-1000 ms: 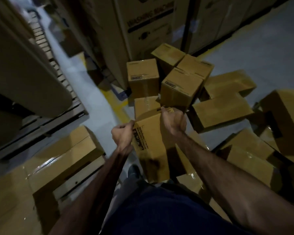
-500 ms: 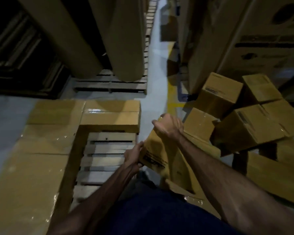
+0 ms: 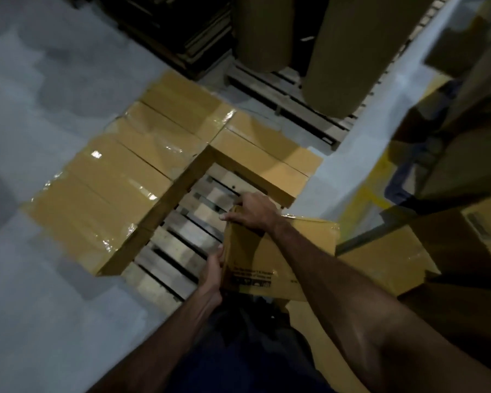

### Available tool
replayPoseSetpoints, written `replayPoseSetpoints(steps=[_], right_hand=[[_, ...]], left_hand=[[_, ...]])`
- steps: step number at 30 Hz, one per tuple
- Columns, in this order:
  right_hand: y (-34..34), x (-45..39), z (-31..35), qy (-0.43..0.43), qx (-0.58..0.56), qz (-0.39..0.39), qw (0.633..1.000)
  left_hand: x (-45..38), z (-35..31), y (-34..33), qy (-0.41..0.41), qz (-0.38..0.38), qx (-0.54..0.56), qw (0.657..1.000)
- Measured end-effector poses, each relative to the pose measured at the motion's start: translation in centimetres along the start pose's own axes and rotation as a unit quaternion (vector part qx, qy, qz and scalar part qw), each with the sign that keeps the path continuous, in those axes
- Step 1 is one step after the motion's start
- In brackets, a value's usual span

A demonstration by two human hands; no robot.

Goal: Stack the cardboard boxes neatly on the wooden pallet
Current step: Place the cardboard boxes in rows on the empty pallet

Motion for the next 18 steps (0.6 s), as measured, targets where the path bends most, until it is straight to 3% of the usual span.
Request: replayPoseSetpoints(steps=[9, 14, 18], right_hand=[[-8.1, -15.0, 0.1, 0.082, 0.071, 0.083, 0.991], [-12.3, -21.6, 1.8, 0.145, 0.029, 0.06, 0.987], [-14.0, -23.1, 2.2, 0.168, 0.033, 0.095, 0.981]], left_hand=[[-10.6, -2.9, 3.1, 0.021, -0.053, 0.019, 0.998], [-17.5, -3.5, 6.7, 0.009, -0.152, 0.021, 0.988], [-19.2, -2.8, 9.9, 0.01, -0.214, -0.013, 0.977]])
Point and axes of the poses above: each hand's wrist, its own x-axis away from the middle knuckle, its own y-axis out of the back of the hand, z = x × y, the point moved 5 cm from there along -x, towards the middle knuckle, and after that the axes turned 12 degrees about -x, right-handed, at the moved point
